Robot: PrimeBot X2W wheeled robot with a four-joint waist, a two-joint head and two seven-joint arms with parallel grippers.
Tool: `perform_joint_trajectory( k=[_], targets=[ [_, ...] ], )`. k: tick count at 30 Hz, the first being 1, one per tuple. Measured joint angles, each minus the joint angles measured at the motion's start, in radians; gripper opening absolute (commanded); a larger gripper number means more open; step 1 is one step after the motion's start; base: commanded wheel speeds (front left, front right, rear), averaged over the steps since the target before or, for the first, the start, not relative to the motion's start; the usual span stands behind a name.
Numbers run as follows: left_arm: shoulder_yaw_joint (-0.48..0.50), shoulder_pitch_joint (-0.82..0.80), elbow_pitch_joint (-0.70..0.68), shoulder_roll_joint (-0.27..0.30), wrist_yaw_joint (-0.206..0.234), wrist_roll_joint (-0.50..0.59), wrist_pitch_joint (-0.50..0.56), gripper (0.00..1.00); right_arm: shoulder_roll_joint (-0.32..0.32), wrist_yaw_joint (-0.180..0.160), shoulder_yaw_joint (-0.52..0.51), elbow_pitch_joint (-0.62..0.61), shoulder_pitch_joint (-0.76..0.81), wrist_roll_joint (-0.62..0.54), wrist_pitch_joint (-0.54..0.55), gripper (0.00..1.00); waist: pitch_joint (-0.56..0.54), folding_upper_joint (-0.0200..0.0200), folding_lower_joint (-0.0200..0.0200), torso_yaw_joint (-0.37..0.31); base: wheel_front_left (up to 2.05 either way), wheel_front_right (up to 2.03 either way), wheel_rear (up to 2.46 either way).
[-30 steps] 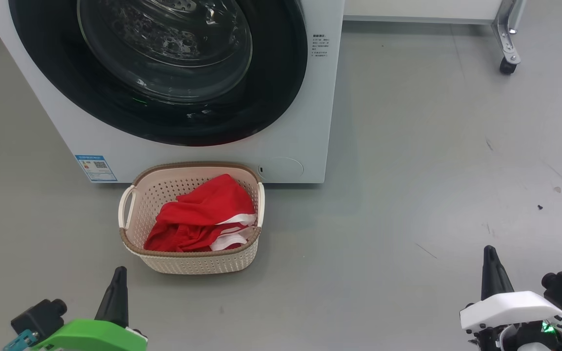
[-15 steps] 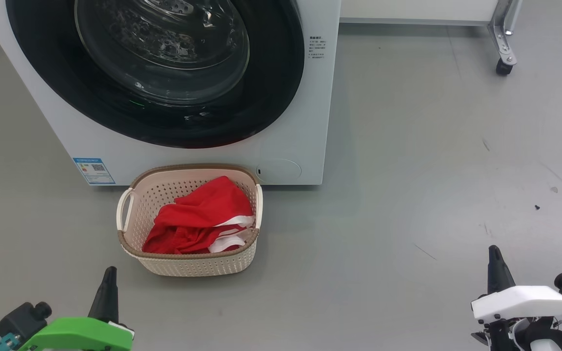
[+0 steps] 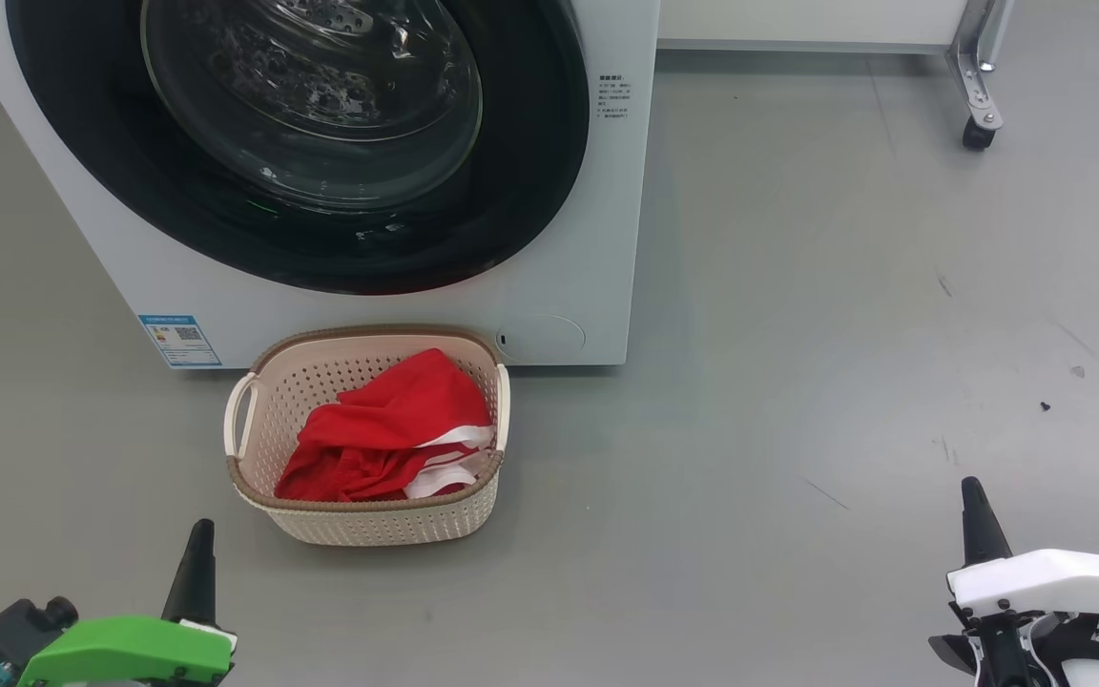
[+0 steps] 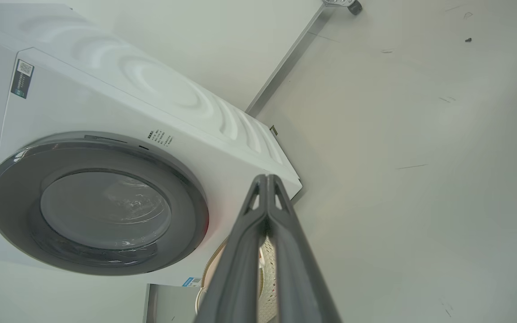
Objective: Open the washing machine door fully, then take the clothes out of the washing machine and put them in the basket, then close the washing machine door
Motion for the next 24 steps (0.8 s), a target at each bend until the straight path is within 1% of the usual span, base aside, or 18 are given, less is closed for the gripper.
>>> perform_joint_trajectory(
  k=[24],
  targets=[
    [0.068,-0.017,-0.014,-0.01,0.0,-0.245,0.078,0.0,-0.006,0.029,-0.049,0.021,-0.039,0.324,0.077,0.0,-0.009,0.0,0.0,-0.012,0.0,0.0,0.0]
  ],
)
